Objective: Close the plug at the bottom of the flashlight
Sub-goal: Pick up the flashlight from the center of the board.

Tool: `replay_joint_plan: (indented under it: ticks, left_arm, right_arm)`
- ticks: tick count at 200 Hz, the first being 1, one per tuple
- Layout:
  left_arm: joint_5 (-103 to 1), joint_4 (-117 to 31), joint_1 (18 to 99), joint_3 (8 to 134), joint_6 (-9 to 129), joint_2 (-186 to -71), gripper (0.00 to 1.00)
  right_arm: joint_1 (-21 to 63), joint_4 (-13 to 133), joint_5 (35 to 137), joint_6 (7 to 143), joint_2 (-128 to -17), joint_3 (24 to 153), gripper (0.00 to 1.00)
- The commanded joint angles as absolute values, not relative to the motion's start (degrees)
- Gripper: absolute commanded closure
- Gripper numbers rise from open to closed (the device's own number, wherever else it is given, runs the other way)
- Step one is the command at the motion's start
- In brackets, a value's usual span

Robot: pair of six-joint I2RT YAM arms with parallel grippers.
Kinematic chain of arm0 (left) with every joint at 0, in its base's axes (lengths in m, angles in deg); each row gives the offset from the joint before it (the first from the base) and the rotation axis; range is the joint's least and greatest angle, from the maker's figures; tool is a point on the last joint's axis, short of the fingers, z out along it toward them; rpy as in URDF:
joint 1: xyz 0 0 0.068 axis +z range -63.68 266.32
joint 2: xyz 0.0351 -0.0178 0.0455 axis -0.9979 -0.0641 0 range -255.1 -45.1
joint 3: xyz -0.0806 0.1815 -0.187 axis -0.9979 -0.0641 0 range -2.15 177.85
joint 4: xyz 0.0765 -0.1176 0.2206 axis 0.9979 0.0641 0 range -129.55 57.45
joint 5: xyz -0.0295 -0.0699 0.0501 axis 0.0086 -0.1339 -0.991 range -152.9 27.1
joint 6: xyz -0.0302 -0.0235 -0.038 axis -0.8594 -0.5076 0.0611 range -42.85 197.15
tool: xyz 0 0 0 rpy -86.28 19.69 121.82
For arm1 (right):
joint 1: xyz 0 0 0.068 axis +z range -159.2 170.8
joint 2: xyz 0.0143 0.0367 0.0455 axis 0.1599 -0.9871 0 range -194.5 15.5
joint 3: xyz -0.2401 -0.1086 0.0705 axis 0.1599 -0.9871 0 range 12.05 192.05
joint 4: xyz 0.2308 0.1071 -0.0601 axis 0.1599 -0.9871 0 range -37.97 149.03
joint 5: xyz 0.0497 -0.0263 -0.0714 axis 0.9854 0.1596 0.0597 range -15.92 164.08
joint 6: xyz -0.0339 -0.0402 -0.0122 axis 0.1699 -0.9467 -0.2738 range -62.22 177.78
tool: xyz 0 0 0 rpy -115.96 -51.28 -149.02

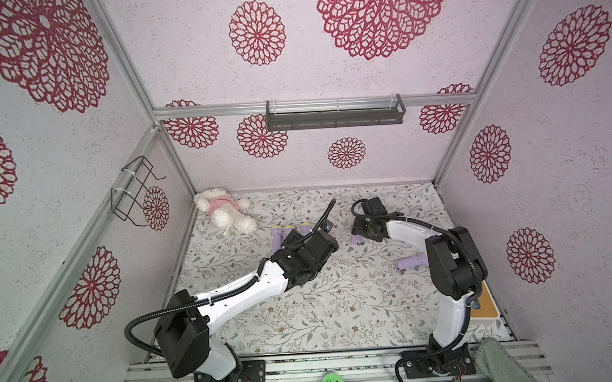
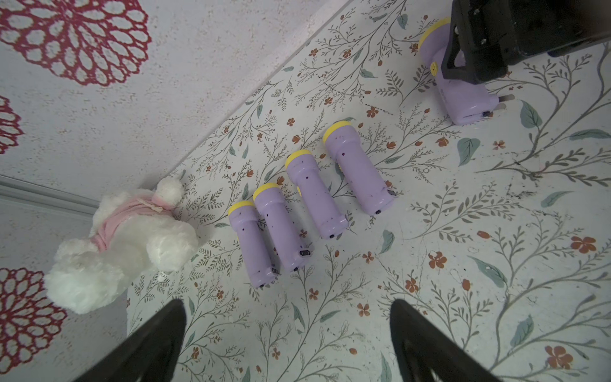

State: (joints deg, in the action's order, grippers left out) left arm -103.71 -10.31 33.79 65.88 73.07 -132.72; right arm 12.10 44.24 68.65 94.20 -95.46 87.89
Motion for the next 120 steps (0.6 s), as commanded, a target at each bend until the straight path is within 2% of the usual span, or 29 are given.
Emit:
replay_joint_plan:
  ticks: [1, 120]
  left_arm:
    - [-103.61, -9.14, 32.89, 67.19, 73.45, -133.57, 0.03]
    - [-104.73, -8.96, 32.85, 67.71, 74.22, -135.01, 0.03]
  right_arm:
    - [11.79, 44.83, 69.79, 93.41, -95.63, 89.79, 0.28]
    - [11.77, 45.59, 70.97, 93.2, -98.23, 90.43, 0.36]
